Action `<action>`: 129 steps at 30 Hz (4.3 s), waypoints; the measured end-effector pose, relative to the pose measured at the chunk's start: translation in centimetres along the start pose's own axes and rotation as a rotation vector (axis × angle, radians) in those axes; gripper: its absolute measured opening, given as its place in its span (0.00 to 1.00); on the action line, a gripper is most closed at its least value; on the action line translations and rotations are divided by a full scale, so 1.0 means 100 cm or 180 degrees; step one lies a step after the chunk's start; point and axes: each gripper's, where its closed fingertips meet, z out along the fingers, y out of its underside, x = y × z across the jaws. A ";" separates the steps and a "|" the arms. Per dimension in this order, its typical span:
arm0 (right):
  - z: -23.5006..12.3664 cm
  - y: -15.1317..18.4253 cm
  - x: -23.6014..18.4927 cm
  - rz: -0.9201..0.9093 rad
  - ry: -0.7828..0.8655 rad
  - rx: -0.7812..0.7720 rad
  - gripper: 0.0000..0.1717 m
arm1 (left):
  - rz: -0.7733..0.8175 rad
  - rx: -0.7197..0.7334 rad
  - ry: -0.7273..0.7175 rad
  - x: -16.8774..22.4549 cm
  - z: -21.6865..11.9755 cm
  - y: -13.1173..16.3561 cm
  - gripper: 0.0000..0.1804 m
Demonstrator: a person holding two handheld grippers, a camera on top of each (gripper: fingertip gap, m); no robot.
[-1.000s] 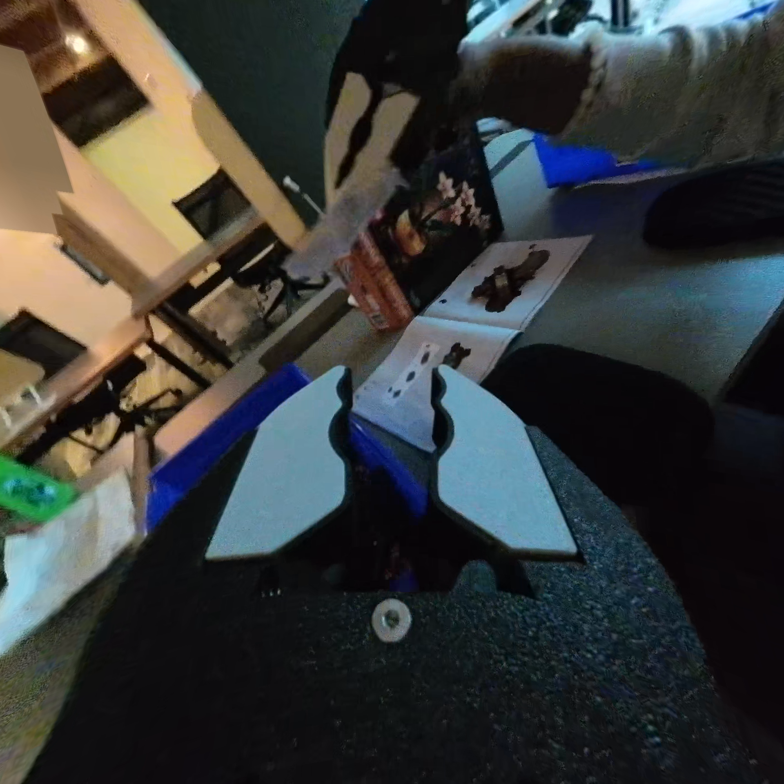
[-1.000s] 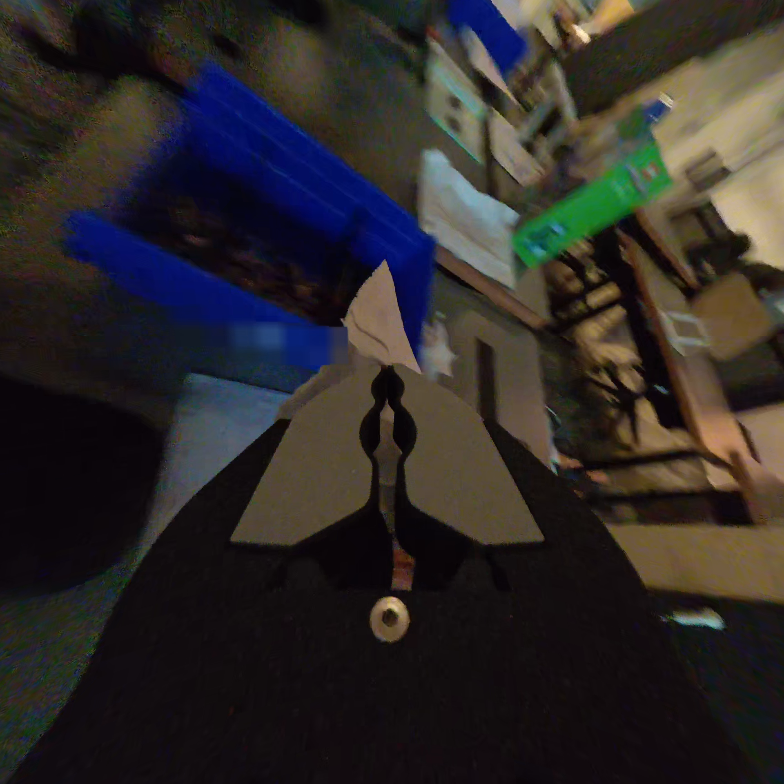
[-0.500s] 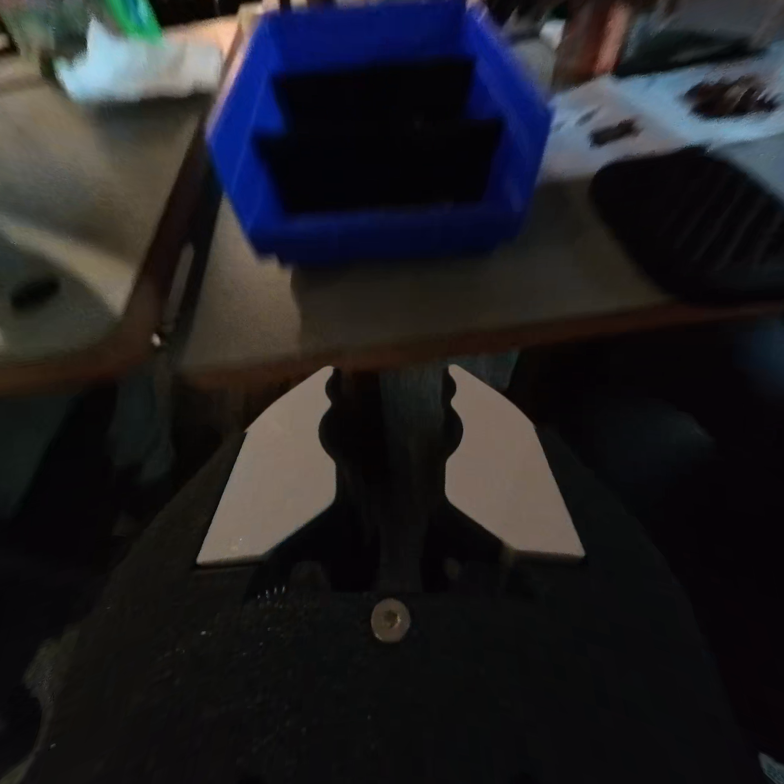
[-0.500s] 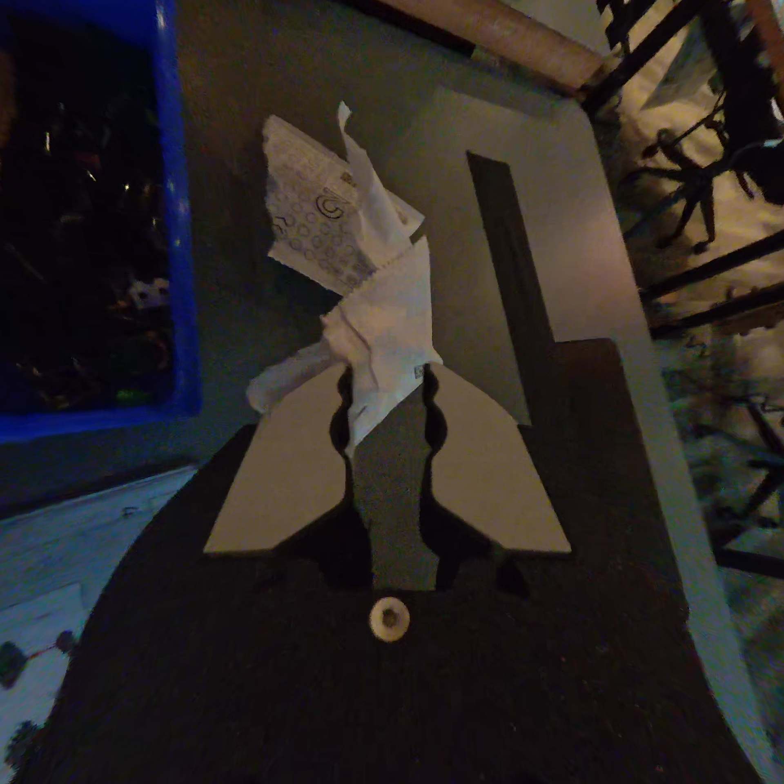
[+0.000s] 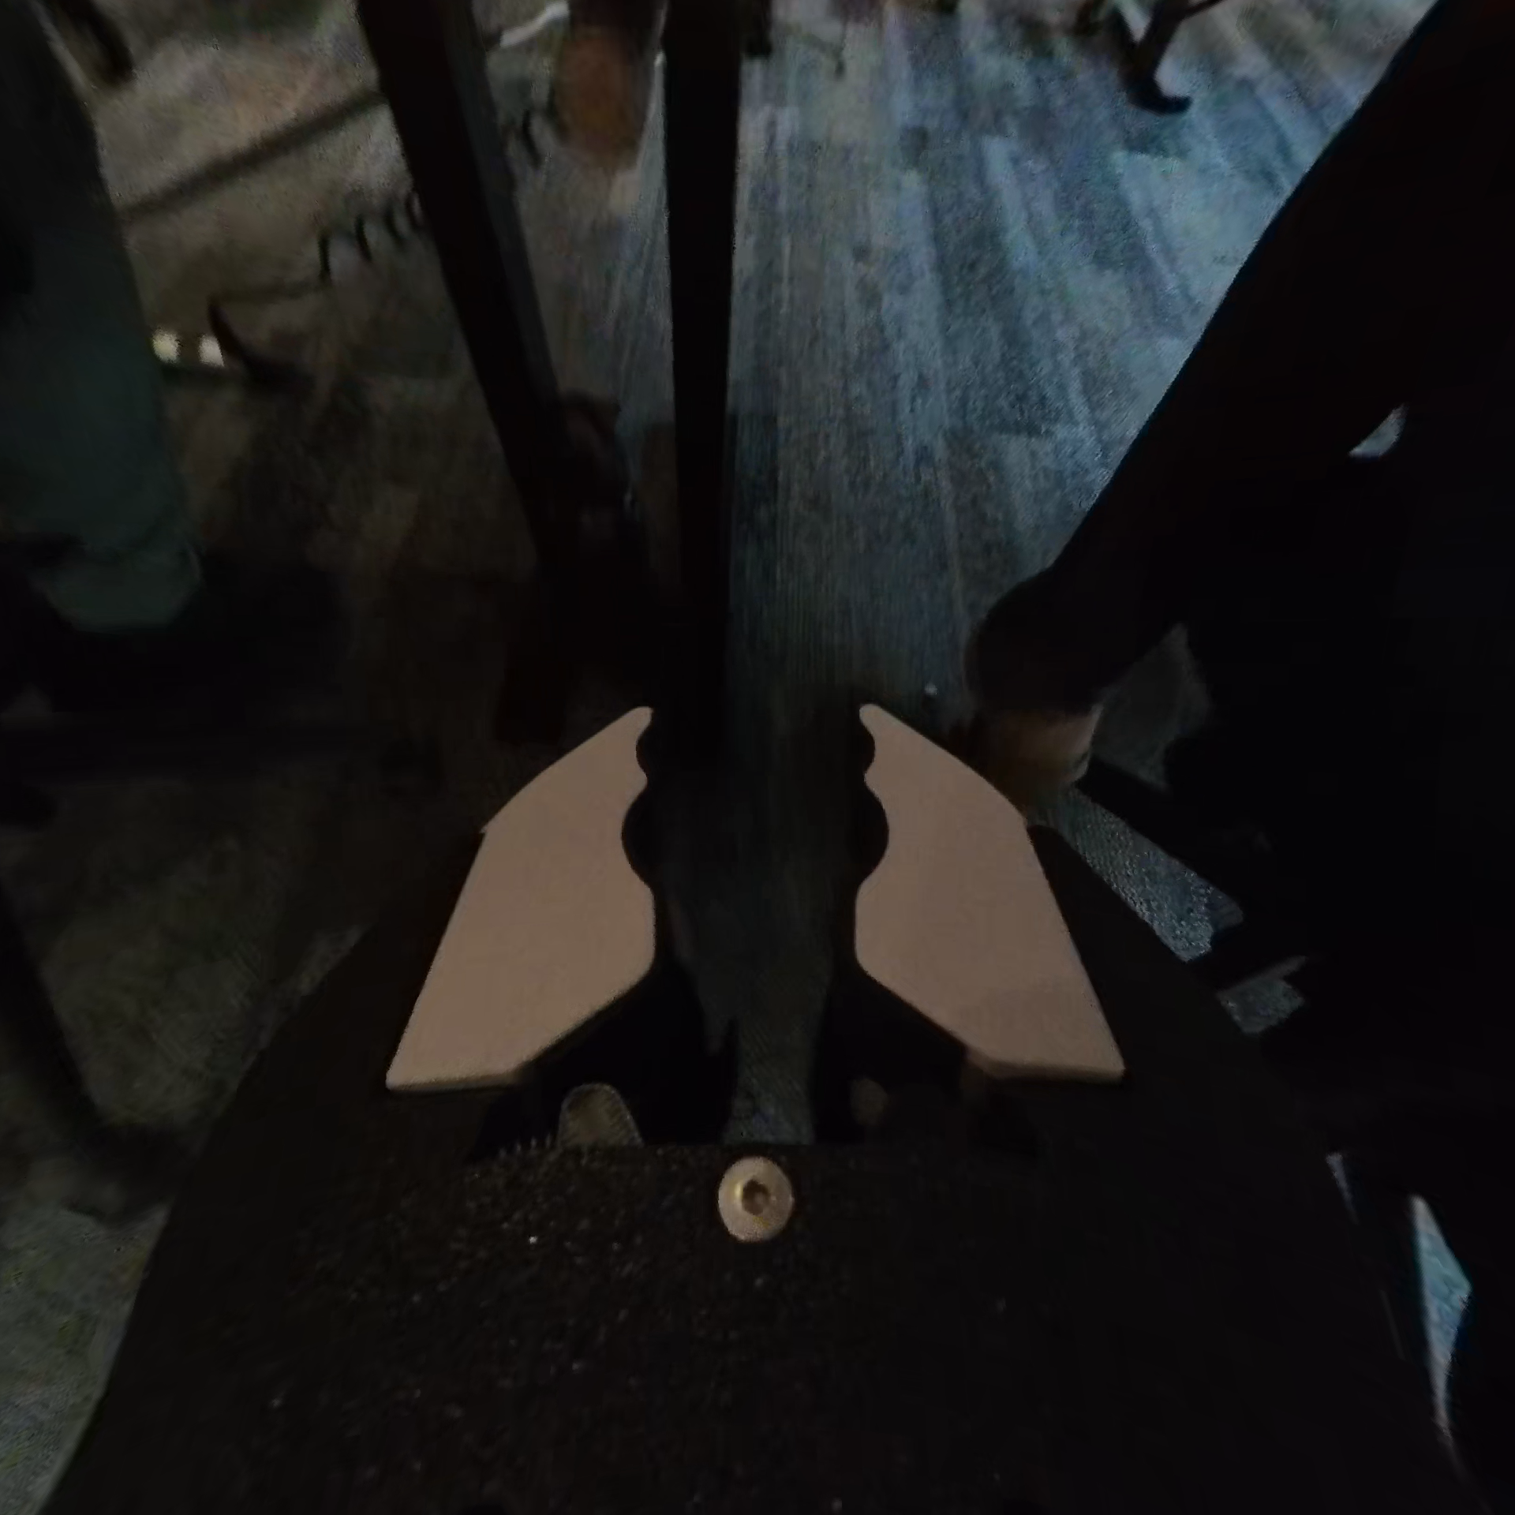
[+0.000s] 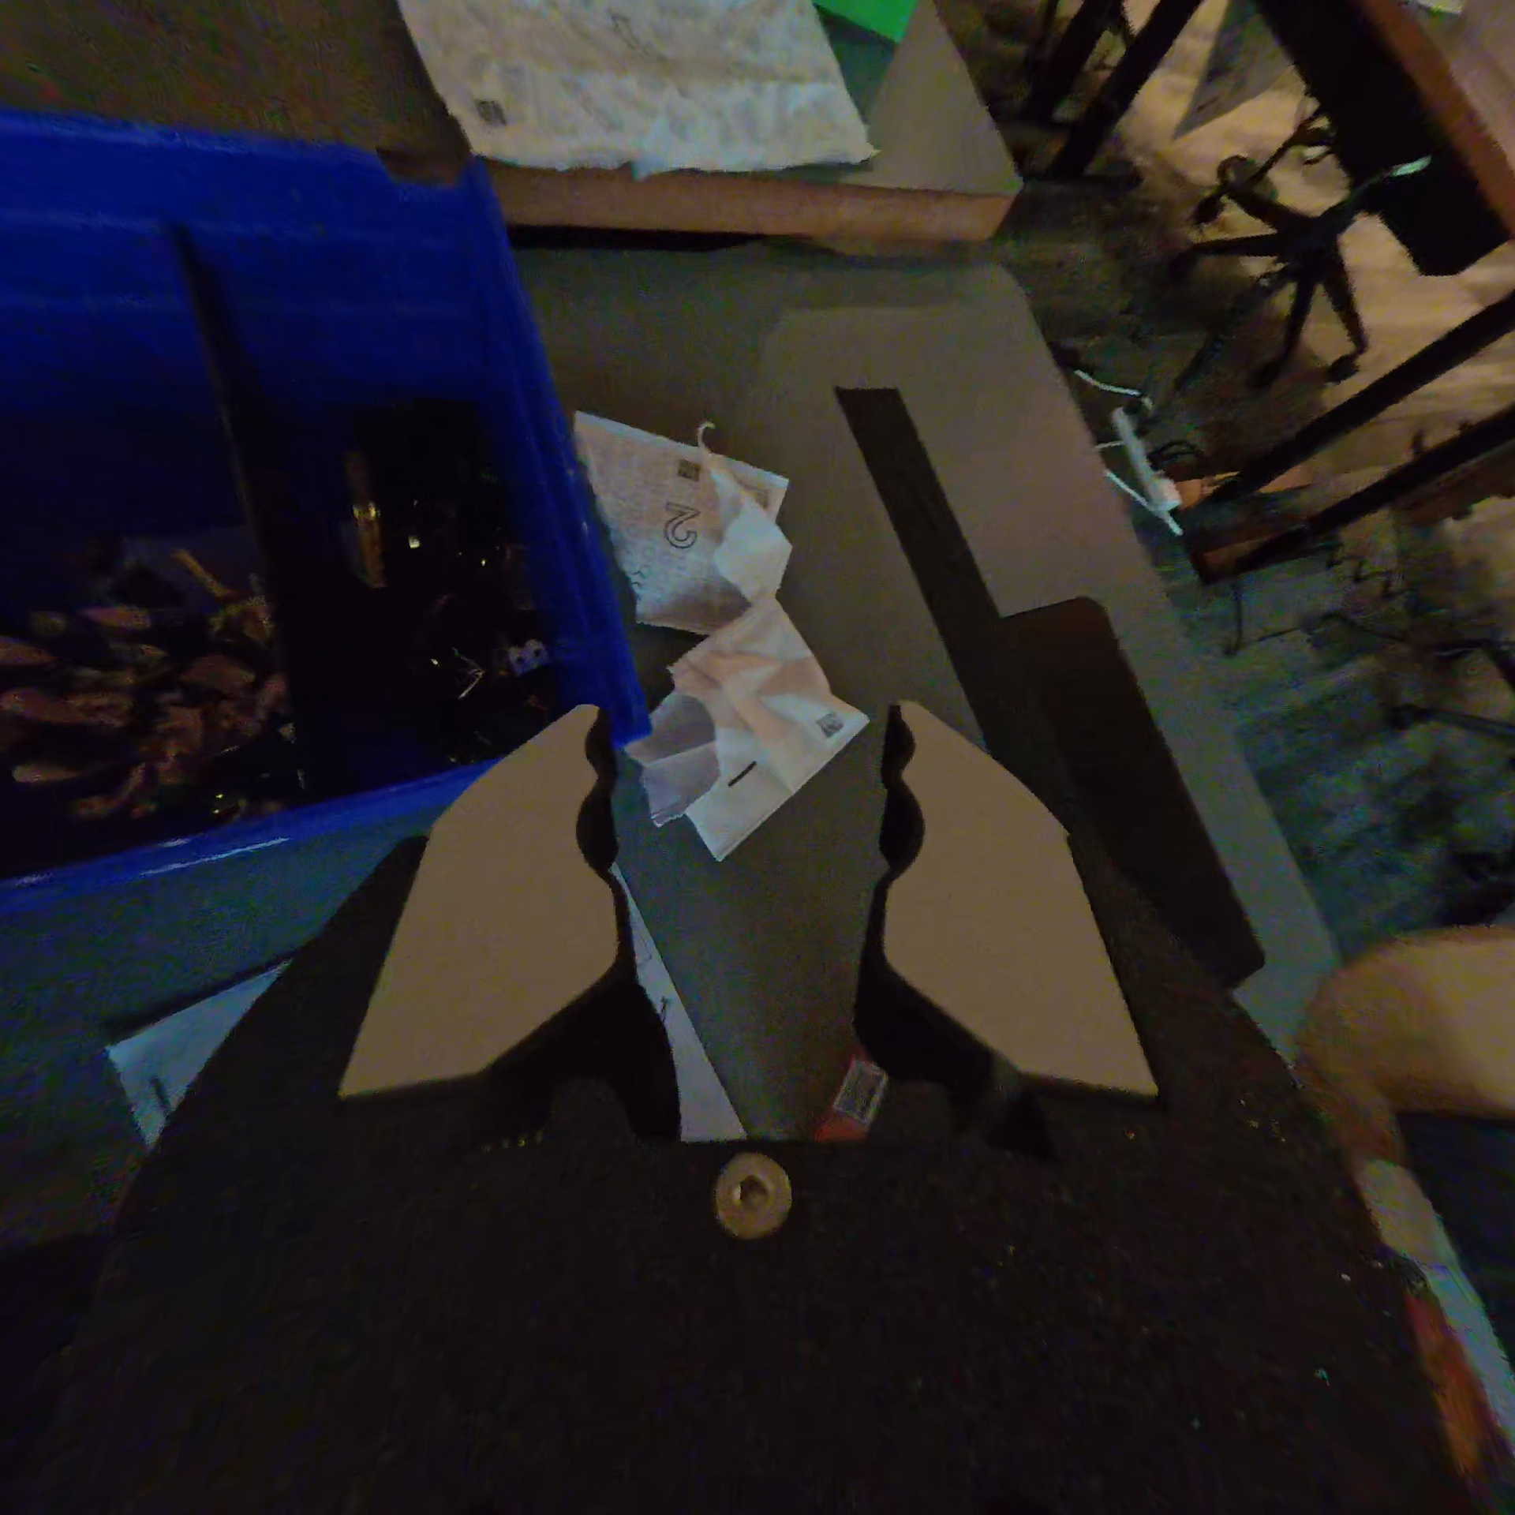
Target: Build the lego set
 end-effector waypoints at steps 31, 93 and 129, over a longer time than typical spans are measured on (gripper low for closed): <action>-0.046 0.112 -0.340 -0.1521 -0.1623 -0.0630 0.18 | -0.1134 -0.0665 0.0596 0.104 0.334 0.189 0.21; -0.161 0.102 -0.299 -0.0351 -0.1096 0.0324 0.09 | -0.0178 -0.0114 0.1409 0.087 0.171 0.158 0.01; -0.331 0.169 -0.135 0.0127 -0.0302 0.1715 0.09 | 0.1181 -0.1460 0.0374 0.059 0.114 -0.281 0.26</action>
